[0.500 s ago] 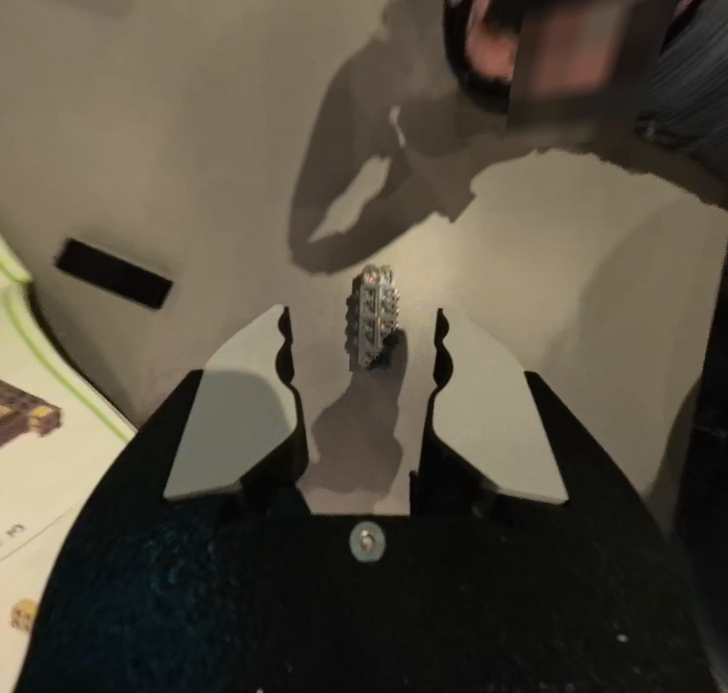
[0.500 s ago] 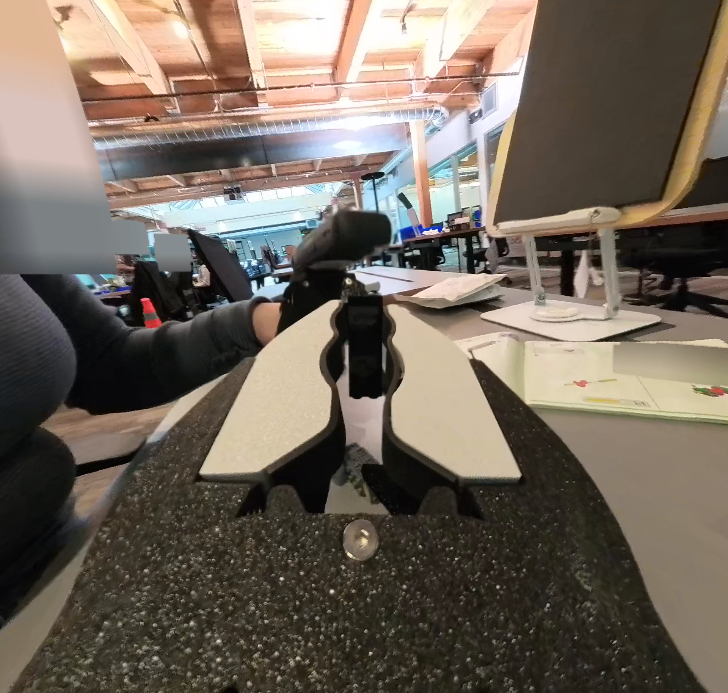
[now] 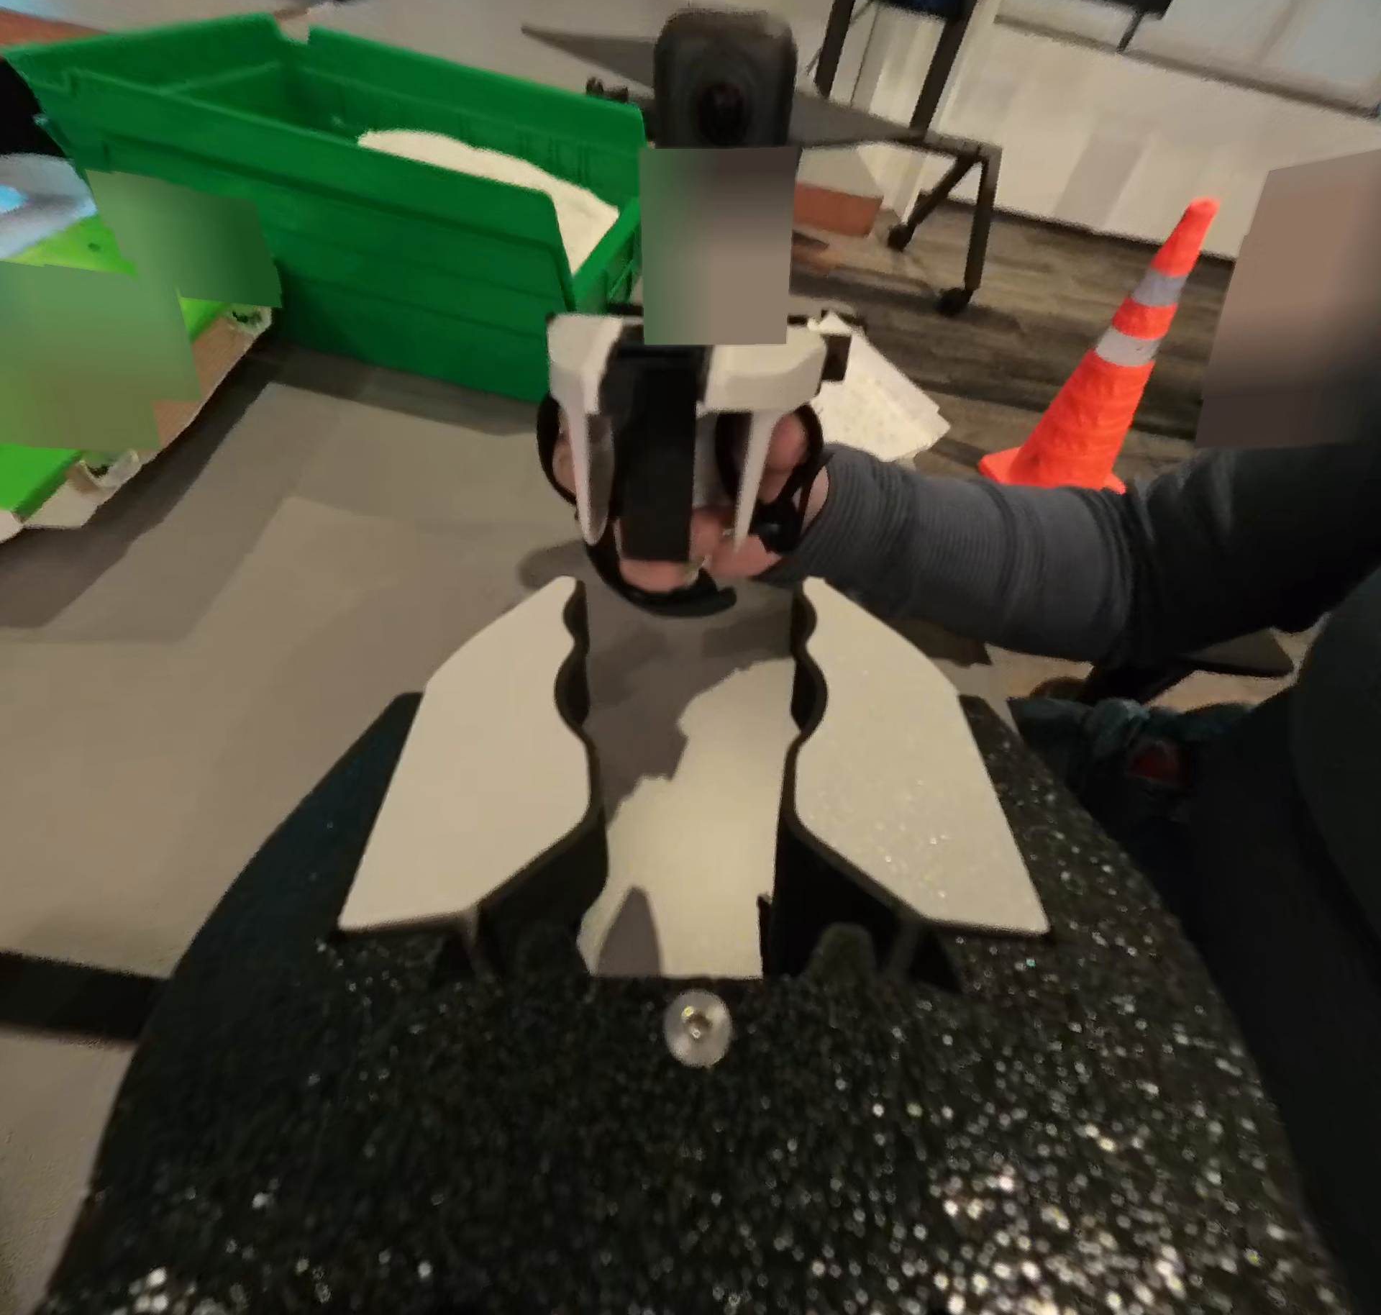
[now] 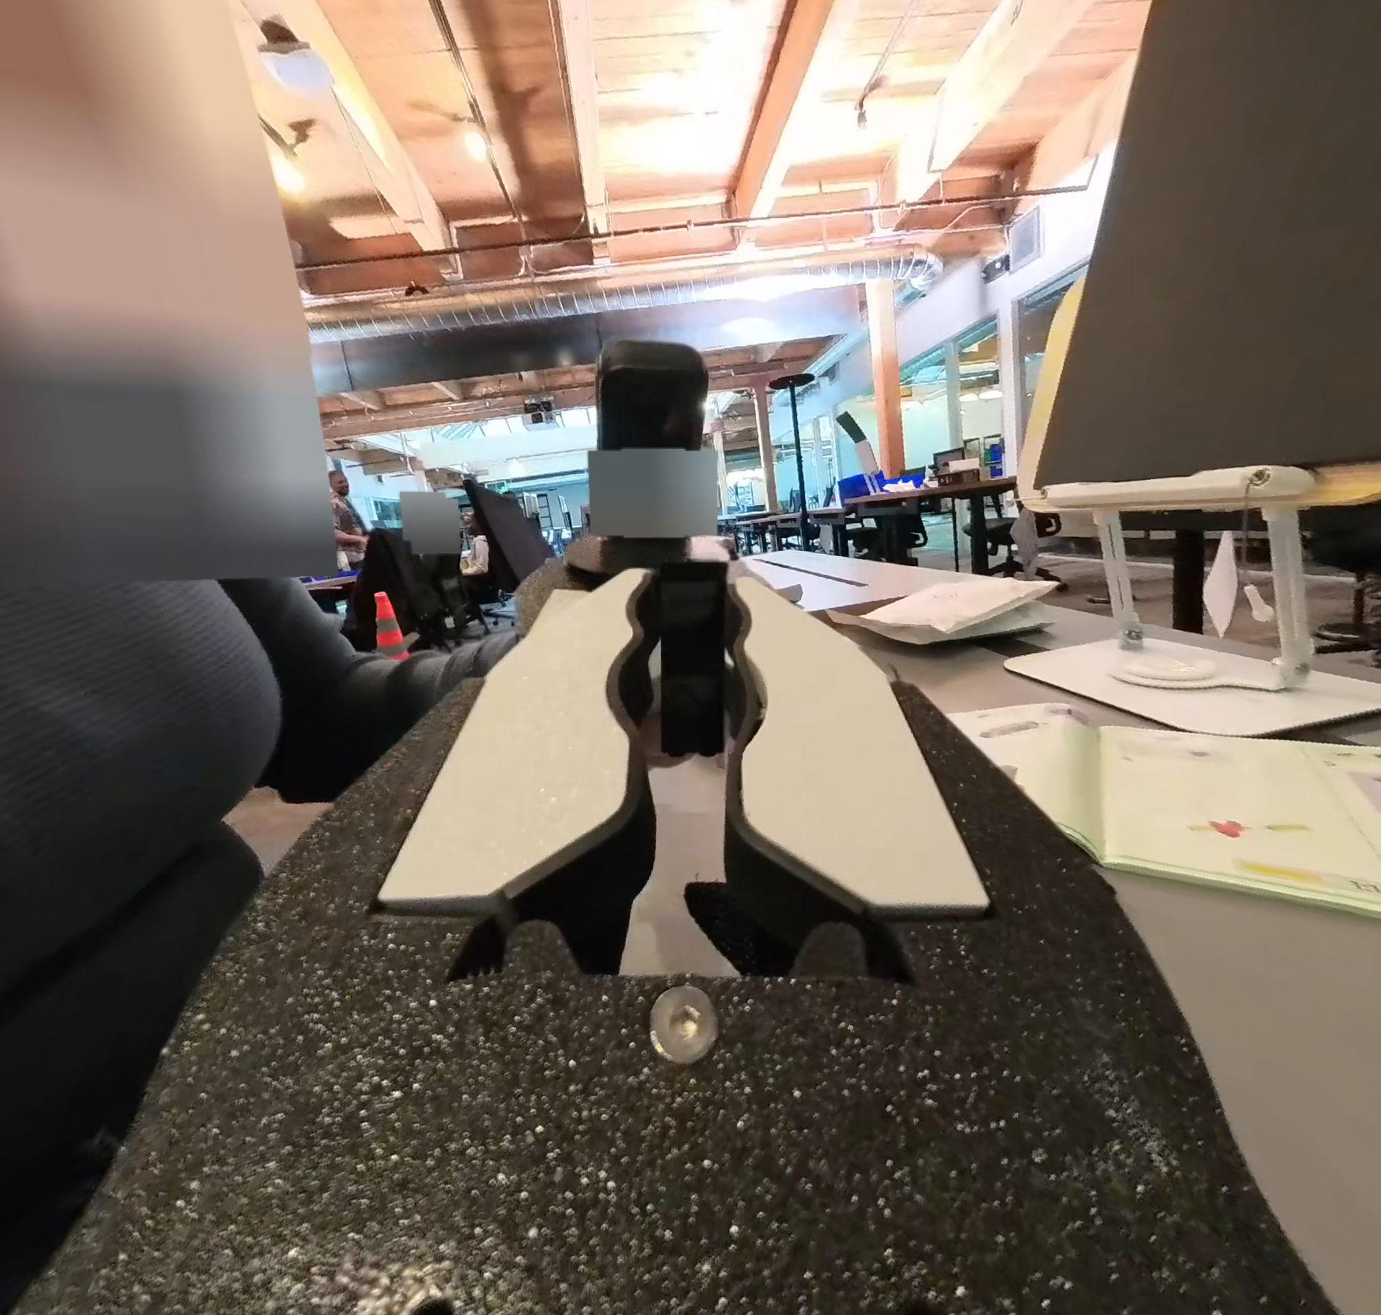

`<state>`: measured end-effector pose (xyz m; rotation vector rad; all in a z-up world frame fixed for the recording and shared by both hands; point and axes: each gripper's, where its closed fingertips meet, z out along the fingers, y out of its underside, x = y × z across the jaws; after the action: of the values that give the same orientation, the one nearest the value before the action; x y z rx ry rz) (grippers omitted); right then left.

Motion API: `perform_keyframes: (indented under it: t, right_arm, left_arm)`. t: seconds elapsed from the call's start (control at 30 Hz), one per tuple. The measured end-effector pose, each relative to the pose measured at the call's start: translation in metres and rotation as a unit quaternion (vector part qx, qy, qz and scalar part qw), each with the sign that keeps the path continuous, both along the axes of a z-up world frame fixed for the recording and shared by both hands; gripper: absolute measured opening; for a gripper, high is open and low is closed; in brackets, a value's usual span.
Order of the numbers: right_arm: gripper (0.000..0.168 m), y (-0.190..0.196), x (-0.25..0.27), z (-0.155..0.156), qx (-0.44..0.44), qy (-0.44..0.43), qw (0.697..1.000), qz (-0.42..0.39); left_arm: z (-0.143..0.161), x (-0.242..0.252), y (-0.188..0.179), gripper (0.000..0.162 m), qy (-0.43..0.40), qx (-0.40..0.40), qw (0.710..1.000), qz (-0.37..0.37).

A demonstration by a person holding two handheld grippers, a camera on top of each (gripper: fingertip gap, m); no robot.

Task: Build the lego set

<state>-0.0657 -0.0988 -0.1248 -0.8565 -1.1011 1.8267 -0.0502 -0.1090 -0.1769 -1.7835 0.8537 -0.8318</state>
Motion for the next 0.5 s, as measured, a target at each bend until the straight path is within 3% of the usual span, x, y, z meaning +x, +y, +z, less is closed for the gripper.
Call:
perform_keyframes:
  t: [0.13,0.27,0.5]
  right_arm:
    - [0.016,-0.005,-0.001,0.000,0.011,-0.004,1.000,0.004]
    - [0.016,-0.011,-0.003,0.000,0.018,-0.005,1.000,0.015]
    - [0.025,-0.011,-0.004,0.001,0.036,0.000,0.999,-0.016]
  left_arm:
    - [0.008,0.002,0.006,0.041,-0.024,0.029,0.999,0.019]
    - [0.013,0.006,0.005,0.017,-0.023,0.059,0.998,0.012]
    - [0.020,0.003,0.007,0.016,-0.031,0.110,0.993,0.030]
